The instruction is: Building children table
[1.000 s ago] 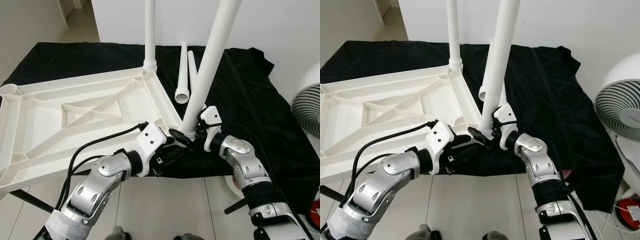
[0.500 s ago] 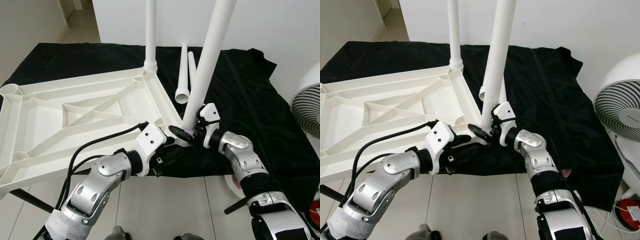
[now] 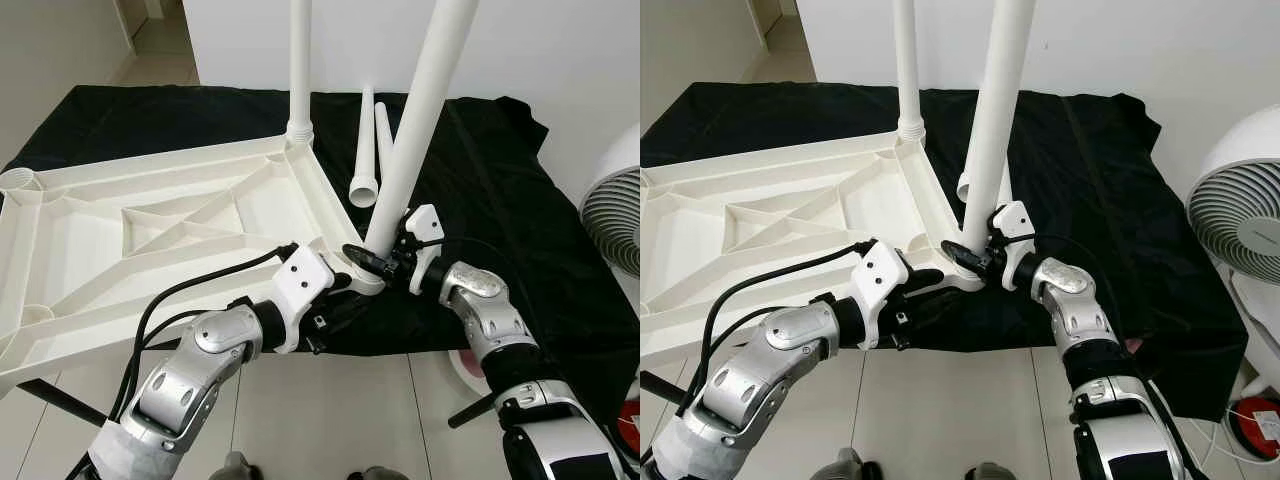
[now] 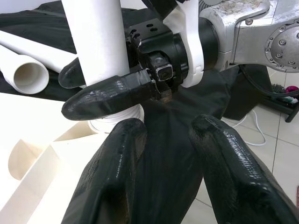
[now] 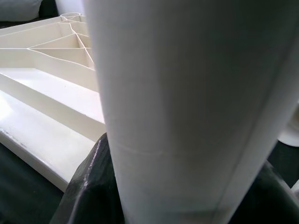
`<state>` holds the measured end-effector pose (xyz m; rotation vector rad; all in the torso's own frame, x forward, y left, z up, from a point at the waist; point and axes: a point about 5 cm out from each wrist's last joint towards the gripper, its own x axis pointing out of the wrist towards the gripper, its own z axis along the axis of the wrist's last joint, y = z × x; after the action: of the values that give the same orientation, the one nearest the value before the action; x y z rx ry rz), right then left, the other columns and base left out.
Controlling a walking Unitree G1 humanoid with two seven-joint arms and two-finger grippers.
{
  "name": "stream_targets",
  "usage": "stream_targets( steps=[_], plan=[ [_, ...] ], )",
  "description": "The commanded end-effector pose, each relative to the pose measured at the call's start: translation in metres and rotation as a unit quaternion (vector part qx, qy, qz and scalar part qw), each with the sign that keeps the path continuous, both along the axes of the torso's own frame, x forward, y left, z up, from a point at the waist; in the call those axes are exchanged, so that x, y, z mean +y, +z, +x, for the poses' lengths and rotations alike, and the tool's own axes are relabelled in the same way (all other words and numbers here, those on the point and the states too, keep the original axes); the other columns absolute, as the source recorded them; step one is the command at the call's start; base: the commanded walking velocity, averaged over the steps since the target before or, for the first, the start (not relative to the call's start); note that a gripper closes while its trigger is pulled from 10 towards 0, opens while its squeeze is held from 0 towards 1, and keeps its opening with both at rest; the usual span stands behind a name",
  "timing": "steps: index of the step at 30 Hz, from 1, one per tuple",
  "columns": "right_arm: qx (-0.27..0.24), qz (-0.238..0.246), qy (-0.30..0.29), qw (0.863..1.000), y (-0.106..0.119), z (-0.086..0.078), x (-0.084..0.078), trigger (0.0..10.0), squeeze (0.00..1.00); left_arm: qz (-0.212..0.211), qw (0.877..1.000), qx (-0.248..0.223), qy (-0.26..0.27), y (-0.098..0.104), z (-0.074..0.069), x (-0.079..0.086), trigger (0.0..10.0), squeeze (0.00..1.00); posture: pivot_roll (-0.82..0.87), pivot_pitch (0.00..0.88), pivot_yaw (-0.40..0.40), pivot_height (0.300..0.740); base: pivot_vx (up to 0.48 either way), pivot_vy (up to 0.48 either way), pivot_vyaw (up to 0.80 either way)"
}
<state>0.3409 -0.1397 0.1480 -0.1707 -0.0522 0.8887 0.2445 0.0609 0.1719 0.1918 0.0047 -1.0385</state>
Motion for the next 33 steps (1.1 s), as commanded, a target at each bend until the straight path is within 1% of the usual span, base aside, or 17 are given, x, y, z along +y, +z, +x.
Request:
stream_targets(
  steps=[1,3,6,8,16,18,20,22,23,24,25,27,28,29,30,31,33],
  plan=[
    [0.024,0.01,-0.012,1.0,-0.008,0.0,0.003,10.0,0.0,0.003,1.0,0.005,0.002,-0.001,-0.002,0.001,10.0,0.0,-0.02,0.074,0.016,0.74,0.0,0.0,0.0],
    [0.024,0.01,-0.012,1.0,-0.008,0.0,0.003,10.0,0.0,0.003,1.0,0.005,0.002,-0.001,-0.002,0.001,10.0,0.0,-0.02,0.074,0.016,0.74,0.0,0.0,0.0],
    [0.026,0.018,-0.037,0.999,-0.01,-0.002,0.004,10.0,0.0,0.003,1.0,0.003,0.004,-0.001,0.0,0.001,10.0,0.0,-0.03,0.074,0.019,0.74,0.0,0.0,0.0],
    [0.029,0.023,-0.042,0.998,-0.01,-0.003,0.005,10.0,0.0,0.002,1.0,0.003,0.004,0.0,0.001,0.001,10.0,0.0,-0.04,0.075,0.019,0.74,0.0,0.0,0.0],
    [0.017,0.01,-0.076,0.997,-0.012,-0.007,0.007,10.0,0.0,0.002,1.0,0.004,0.004,-0.001,0.0,0.0,10.0,0.0,-0.04,0.078,0.02,0.74,0.0,0.0,0.0],
    [0.013,0.036,-0.114,0.993,-0.01,-0.016,0.015,10.0,0.0,0.002,1.0,0.006,0.004,-0.001,-0.001,0.001,10.0,0.0,-0.03,0.093,0.019,0.74,0.0,0.0,0.0],
    [0.016,0.046,-0.128,0.991,-0.01,-0.019,0.018,10.0,0.0,0.002,1.0,0.006,0.005,-0.001,-0.002,0.002,10.0,0.0,-0.03,0.093,0.019,0.74,0.0,0.0,0.0],
    [0.016,0.046,-0.128,0.991,-0.01,-0.019,0.018,10.0,0.0,0.002,1.0,0.006,0.005,-0.001,-0.002,0.002,10.0,0.0,-0.03,0.093,0.019,0.74,0.0,0.0,0.0],
    [0.02,0.056,-0.16,0.985,-0.01,-0.024,0.022,10.0,0.0,0.002,1.0,0.007,0.006,-0.001,-0.002,0.002,10.0,0.0,-0.03,0.094,0.019,0.74,0.0,0.0,0.0],
    [0.02,0.056,-0.16,0.985,-0.01,-0.024,0.022,10.0,0.0,0.002,1.0,0.007,0.006,-0.001,-0.002,0.002,10.0,0.0,-0.03,0.094,0.019,0.74,0.0,0.0,0.0],
    [0.021,0.064,-0.212,0.975,-0.01,-0.027,0.024,10.0,0.0,0.001,1.0,0.008,0.006,-0.001,-0.002,0.002,10.0,0.0,-0.04,0.095,0.02,0.74,0.0,0.0,0.0],
    [0.021,0.064,-0.212,0.975,-0.01,-0.027,0.024,10.0,0.0,0.001,1.0,0.008,0.006,-0.001,-0.002,0.002,10.0,0.0,-0.04,0.095,0.02,0.74,0.0,0.0,0.0],
    [0.025,0.074,-0.285,0.955,-0.011,-0.031,0.026,10.0,0.0,0.001,1.0,0.008,0.006,-0.001,-0.001,0.002,10.0,0.0,-0.04,0.097,0.022,0.74,0.0,0.0,0.0],
    [0.023,0.077,-0.341,0.937,-0.012,-0.034,0.026,10.0,0.0,0.001,1.0,0.008,0.005,-0.001,-0.001,0.002,10.0,0.0,-0.04,0.097,0.024,0.74,0.0,0.0,0.0],
    [0.023,0.077,-0.341,0.937,-0.012,-0.034,0.026,10.0,0.0,0.001,1.0,0.008,0.005,-0.001,-0.001,0.002,10.0,0.0,-0.04,0.097,0.024,0.74,0.0,0.0,0.0],
    [0.025,0.09,-0.383,0.919,-0.012,-0.037,0.026,10.0,0.0,0.001,1.0,0.007,0.004,-0.001,0.0,0.002,10.0,0.0,-0.04,0.097,0.024,0.74,0.0,0.0,0.0],
    [0.025,0.09,-0.383,0.919,-0.012,-0.037,0.026,10.0,0.0,0.001,1.0,0.007,0.004,-0.001,0.0,0.002,10.0,0.0,-0.04,0.097,0.024,0.74,0.0,0.0,0.0]
  ],
)
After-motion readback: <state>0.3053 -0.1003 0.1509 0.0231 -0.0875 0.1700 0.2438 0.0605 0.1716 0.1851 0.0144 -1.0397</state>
